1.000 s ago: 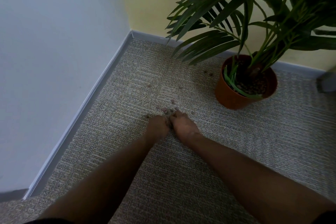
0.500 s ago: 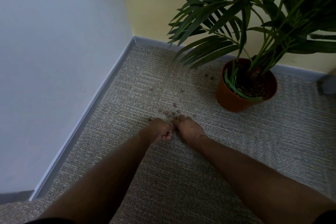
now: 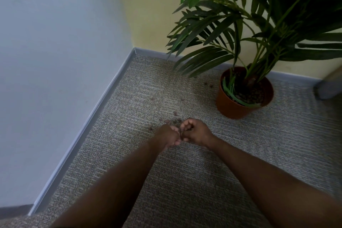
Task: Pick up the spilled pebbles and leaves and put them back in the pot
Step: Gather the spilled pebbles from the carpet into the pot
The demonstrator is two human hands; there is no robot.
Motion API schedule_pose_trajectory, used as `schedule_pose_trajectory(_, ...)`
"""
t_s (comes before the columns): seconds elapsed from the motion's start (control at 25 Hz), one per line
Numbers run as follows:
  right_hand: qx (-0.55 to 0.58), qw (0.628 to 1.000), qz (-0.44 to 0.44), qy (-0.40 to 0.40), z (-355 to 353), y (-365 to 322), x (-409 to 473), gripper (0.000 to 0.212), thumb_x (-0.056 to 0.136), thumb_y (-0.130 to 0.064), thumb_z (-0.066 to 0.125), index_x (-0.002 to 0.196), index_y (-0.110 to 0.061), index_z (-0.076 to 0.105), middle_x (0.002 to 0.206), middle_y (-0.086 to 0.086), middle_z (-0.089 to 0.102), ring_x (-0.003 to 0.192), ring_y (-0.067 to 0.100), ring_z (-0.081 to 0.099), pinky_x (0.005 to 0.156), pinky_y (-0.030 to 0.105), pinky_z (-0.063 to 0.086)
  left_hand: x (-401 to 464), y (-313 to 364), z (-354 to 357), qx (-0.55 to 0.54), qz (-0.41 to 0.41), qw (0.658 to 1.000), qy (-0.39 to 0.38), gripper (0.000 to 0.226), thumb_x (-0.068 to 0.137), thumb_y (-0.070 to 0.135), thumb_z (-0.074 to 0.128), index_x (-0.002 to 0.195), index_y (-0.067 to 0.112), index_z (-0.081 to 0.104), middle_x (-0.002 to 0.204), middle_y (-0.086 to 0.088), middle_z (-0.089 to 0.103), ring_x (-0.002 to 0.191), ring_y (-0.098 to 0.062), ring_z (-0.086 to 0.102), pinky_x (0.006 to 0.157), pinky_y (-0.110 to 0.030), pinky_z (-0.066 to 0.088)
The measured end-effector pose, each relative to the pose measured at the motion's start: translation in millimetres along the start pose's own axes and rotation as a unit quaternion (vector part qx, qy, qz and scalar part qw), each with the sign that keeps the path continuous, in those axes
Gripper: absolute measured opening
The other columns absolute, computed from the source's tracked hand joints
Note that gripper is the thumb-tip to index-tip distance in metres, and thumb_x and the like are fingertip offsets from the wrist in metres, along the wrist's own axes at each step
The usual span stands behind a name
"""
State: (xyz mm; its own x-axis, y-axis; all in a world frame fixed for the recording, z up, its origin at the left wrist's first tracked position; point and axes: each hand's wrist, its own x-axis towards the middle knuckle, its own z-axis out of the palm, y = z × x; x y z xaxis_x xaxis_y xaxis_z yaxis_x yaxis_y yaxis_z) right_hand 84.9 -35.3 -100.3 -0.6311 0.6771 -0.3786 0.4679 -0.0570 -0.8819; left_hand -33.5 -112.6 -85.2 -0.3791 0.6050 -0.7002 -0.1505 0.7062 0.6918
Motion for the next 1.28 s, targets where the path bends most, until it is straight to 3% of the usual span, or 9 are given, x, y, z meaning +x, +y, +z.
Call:
schedule_pose_trajectory(0.2,0.077,0.996,0.039,0.001,-20.5,-16.6,-14.4,0.022,0.077,0.013,0.067,0.089,-0.006,0.064,0.074,0.01,0.062,0.057,0.017,0.062,0.058,0.029,0.056,-7.9,22.3,17.5,-0.022,0.013,0.999,-0.026,0.008,0.092,-0.004,0.057,0.098,0.001,0.056,0.096,-0.022,0.061,0.084,-0.028,0.062,0.069,-0.029,0.055)
schedule_pose_trajectory(0.48,0.076,0.987,0.139,0.033,-78.2,-63.7,-22.6,0.016,0.088,0.009,0.05,0.092,0.003,0.065,0.083,0.022,0.066,0.064,0.021,0.064,0.054,0.024,0.054,-17.8,94.1,58.3,0.078,0.032,0.994,-0.076,0.027,0.095,0.009,0.052,0.106,-0.01,0.067,0.097,-0.023,0.073,0.077,-0.023,0.066,0.078,-0.032,0.054)
schedule_pose_trajectory(0.56,0.055,0.987,0.145,0.044,-104.3,-78.1,-24.7,0.016,0.09,0.006,0.052,0.087,0.005,0.067,0.08,0.021,0.068,0.059,0.017,0.067,0.051,0.021,0.055,-24.7,122.4,73.9,0.066,0.037,0.99,-0.12,0.024,0.098,0.007,0.045,0.101,-0.005,0.066,0.09,-0.015,0.071,0.07,-0.019,0.066,0.068,-0.027,0.056)
schedule_pose_trajectory(0.68,0.087,0.979,0.159,0.093,-145.7,-93.9,-23.6,0.017,0.092,0.003,0.057,0.104,0.009,0.067,0.096,0.025,0.072,0.087,0.03,0.074,0.086,0.038,0.059,-30.9,160.1,99.9,-0.002,0.049,0.988,-0.148,0.019,0.1,0.007,0.043,0.105,0.003,0.061,0.101,-0.012,0.068,0.075,-0.018,0.068,0.057,-0.026,0.06)
schedule_pose_trajectory(0.84,0.14,0.964,0.145,0.171,-189.5,-99.1,-10.2,0.029,0.093,0.004,0.055,0.121,0.003,0.06,0.114,0.022,0.069,0.099,0.033,0.072,0.076,0.038,0.062,-19.6,195.3,128.4,-0.117,0.068,0.978,-0.157,0.032,0.101,0.017,0.042,0.13,0.01,0.054,0.128,-0.014,0.061,0.111,-0.03,0.062,0.085,-0.048,0.059)
schedule_pose_trajectory(0.96,0.018,0.963,0.142,0.228,-204.7,-85.5,-3.7,0.034,0.093,-0.001,0.056,0.127,0.001,0.059,0.124,0.019,0.064,0.104,0.026,0.066,0.09,0.04,0.057,-9.4,201.5,138.2,-0.141,0.061,0.975,-0.163,0.037,0.1,0.024,0.044,0.135,0.013,0.053,0.132,-0.012,0.059,0.117,-0.029,0.057,0.101,-0.047,0.05)
schedule_pose_trajectory(1.04,0.04,0.964,0.122,0.233,-207.6,-77.2,-4.3,0.036,0.092,0.001,0.053,0.128,0.0,0.056,0.122,0.018,0.061,0.1,0.025,0.06,0.094,0.042,0.053,-3.9,199.2,138.4,-0.152,0.057,0.973,-0.164,0.04,0.1,0.021,0.044,0.139,0.015,0.049,0.138,-0.01,0.056,0.121,-0.027,0.055,0.104,-0.047,0.047)
schedule_pose_trajectory(1.16,0.068,0.956,0.127,0.255,-203.5,-77.4,-9.3,0.017,0.095,0.0,0.051,0.096,-0.01,0.065,0.105,0.015,0.064,0.087,0.028,0.062,0.083,0.042,0.056,-3.9,194.5,125.1,-0.163,0.069,0.971,-0.162,0.04,0.101,0.014,0.037,0.139,0.009,0.046,0.141,-0.014,0.052,0.125,-0.027,0.053,0.105,-0.045,0.047)
schedule_pose_trajectory(1.28,0.087,0.94,0.077,0.322,-190.8,-78.3,-13.1,0.025,0.095,-0.003,0.048,0.081,-0.014,0.065,0.088,0.009,0.069,0.058,0.018,0.064,0.056,0.028,0.055,-11.4,186.0,100.9,-0.14,0.096,0.972,-0.162,0.036,0.101,0.01,0.038,0.133,-0.002,0.049,0.133,-0.019,0.057,0.117,-0.029,0.059,0.096,-0.037,0.053)
